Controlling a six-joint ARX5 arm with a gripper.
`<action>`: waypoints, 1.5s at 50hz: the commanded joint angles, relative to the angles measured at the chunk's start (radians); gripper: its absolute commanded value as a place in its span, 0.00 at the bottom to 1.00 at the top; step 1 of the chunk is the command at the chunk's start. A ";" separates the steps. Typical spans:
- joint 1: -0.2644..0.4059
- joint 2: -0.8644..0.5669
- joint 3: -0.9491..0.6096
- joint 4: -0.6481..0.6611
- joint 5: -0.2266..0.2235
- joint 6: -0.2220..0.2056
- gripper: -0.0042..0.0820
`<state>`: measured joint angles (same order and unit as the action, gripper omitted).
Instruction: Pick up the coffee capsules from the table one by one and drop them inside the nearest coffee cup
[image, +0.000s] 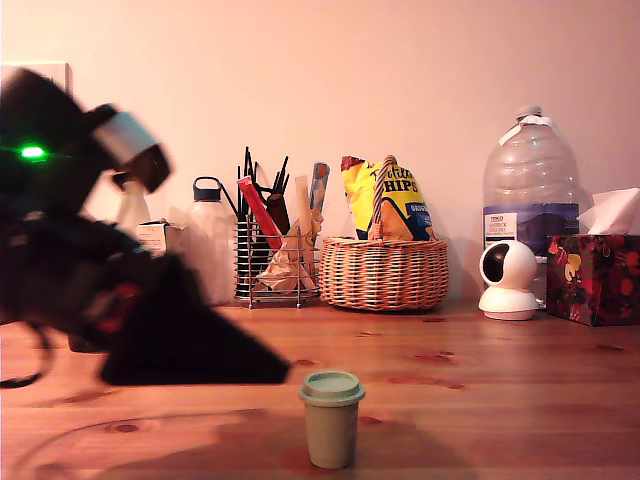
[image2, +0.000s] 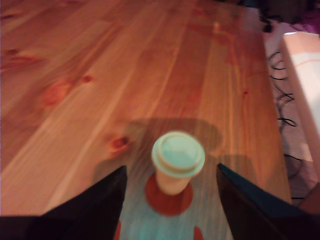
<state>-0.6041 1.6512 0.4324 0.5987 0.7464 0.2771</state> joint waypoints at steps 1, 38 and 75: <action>-0.013 0.032 0.000 0.000 0.007 0.020 0.64; -0.079 0.156 0.130 -0.053 0.008 0.045 0.64; -0.080 0.155 0.146 -0.130 -0.029 0.041 0.28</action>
<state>-0.6804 1.7958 0.5652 0.4633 0.7143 0.3145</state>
